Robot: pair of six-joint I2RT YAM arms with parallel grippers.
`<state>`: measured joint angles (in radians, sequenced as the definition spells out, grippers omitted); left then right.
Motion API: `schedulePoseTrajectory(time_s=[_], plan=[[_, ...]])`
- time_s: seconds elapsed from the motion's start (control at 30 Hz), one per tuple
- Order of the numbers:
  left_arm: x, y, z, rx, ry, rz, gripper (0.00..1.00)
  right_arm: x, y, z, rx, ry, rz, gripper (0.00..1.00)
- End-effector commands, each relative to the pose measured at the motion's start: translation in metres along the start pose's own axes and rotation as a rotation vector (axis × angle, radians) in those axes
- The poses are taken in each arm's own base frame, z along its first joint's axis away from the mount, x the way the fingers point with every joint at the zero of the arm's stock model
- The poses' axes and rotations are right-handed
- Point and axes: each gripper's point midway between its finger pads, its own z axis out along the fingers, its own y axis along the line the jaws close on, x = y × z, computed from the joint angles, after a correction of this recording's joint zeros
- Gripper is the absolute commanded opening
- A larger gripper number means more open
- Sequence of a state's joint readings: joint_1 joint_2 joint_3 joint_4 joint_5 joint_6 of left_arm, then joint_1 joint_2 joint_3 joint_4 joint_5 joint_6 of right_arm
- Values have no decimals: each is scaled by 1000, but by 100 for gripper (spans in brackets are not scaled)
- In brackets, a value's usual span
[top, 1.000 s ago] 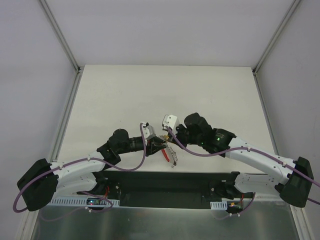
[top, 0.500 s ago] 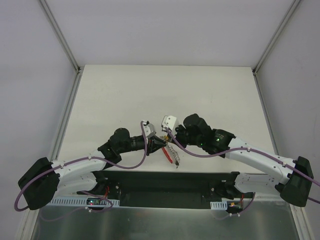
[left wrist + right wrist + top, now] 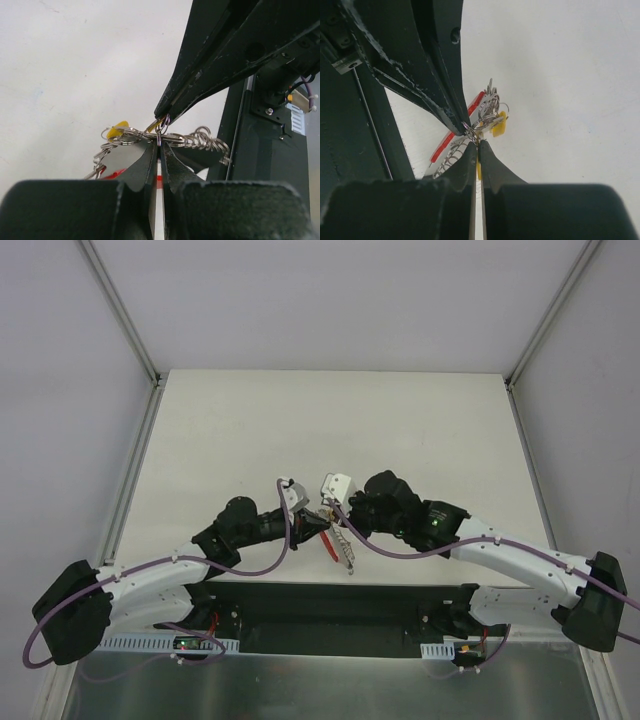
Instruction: Put the keys on the keyring
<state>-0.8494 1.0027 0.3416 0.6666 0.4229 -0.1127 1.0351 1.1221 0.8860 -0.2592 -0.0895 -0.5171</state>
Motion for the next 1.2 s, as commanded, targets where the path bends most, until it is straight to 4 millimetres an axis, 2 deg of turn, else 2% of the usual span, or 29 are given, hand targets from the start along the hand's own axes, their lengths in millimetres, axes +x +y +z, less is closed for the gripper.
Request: schedulePoseTrajectory(time_s=[0.0, 0.23, 0.43, 0.6, 0.77, 0.83, 0.87, 0.9, 0.93, 1.03, 1.1, 1.13, 1.17], plan=[[-61, 2, -8, -65, -183, 30, 0, -6, -15, -11, 90, -22, -17, 1], [-77, 3, -16, -99, -230, -5, 0, 3, -3, -5, 51, -29, 41, 1], [-82, -2, -11, -73, -247, -33, 0, -6, 4, 2, 45, -81, 81, 1], [-87, -7, -6, -49, -271, -44, 0, -14, -6, 6, 118, -135, 155, 1], [-90, -15, 1, -22, -263, -51, 0, -8, -46, -6, 363, -119, 238, 1], [-86, -8, -1, -70, -233, -53, 0, -10, -54, -13, 412, -112, 262, 1], [-92, -5, -3, -96, -231, -16, 0, -12, -51, -13, 393, -111, 254, 1], [-91, 8, -6, -173, -216, -3, 0, -15, -48, -13, 369, -114, 241, 1], [-79, 19, -10, -234, -157, 2, 0, -16, -41, -11, 330, -116, 238, 1], [-77, 47, -19, -402, -81, 61, 0, -10, -42, -11, 340, -95, 249, 1], [-77, 47, -19, -404, -41, 69, 0, -7, -45, -12, 361, -73, 249, 1], [-73, 42, -12, -367, -22, 64, 0, -8, -40, -10, 321, -59, 219, 1], [-77, 39, -8, -352, -25, 58, 0, -9, -37, -9, 304, -58, 213, 1]])
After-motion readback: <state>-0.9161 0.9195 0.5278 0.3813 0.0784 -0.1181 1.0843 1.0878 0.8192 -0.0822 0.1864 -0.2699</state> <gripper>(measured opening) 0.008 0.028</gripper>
